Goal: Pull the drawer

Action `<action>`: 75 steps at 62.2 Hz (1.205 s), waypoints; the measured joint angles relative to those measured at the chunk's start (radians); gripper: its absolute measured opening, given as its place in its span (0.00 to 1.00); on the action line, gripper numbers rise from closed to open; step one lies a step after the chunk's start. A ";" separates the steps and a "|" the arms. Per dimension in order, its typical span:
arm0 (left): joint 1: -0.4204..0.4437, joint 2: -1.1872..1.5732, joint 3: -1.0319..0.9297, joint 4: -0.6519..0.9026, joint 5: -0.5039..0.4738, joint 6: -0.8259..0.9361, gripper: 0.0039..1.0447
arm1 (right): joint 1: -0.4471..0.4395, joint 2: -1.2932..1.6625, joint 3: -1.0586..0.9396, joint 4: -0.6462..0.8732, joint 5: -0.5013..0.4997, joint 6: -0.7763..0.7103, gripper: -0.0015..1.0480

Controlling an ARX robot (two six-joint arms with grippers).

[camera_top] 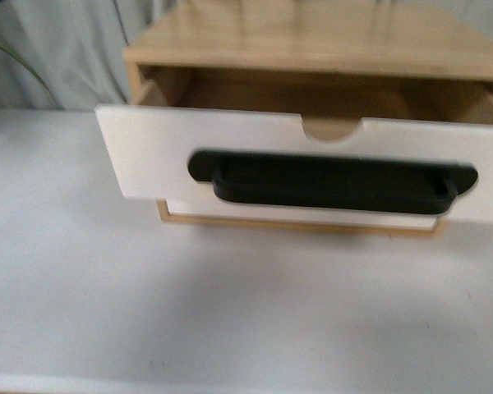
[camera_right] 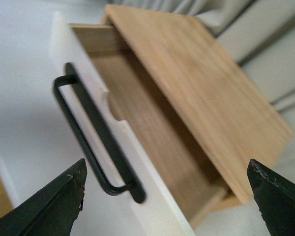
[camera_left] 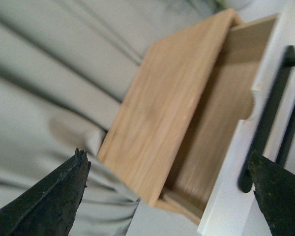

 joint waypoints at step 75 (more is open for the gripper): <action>0.377 -0.854 -0.592 -0.121 -0.283 -0.972 0.04 | -0.144 -0.801 -0.543 0.082 0.499 0.719 0.01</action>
